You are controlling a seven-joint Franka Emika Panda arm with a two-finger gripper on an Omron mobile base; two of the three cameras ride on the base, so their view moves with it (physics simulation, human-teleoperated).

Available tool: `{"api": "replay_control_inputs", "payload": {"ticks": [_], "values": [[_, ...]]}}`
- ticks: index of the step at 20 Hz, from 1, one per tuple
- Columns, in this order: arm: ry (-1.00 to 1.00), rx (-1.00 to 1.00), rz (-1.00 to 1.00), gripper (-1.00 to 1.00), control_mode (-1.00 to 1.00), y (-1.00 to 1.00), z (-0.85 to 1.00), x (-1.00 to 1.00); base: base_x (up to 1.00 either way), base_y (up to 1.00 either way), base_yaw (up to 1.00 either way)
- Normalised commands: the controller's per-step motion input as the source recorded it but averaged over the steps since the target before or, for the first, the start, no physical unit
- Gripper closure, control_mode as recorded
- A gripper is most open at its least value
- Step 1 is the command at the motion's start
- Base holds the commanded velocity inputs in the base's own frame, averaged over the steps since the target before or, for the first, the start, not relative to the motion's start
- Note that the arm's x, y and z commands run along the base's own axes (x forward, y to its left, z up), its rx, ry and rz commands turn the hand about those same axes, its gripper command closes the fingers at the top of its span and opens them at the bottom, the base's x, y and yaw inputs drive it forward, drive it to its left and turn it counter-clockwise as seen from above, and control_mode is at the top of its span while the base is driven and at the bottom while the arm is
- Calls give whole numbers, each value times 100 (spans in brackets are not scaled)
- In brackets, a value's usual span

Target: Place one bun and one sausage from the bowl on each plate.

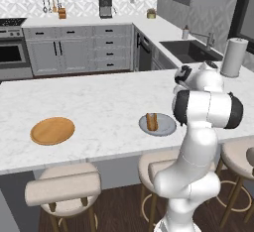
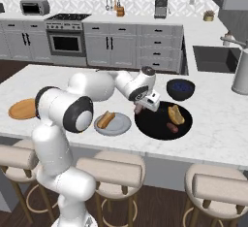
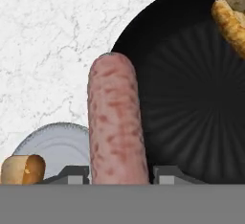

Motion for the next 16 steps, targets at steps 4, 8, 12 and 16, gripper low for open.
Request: {"api": "replay_control_inputs", "payload": {"ticks": [4,8,12,16], "values": [[9,-17,0,100,-100,100,34,-64,0,0,0],[4,-19,-2,100,-100,94,-12,-10,0,0,0],[9,-10,-6,100,-100,61,-32,11,0,0,0],[11,0,-5,100,-100,4,-55,21,0,0,0]]}}
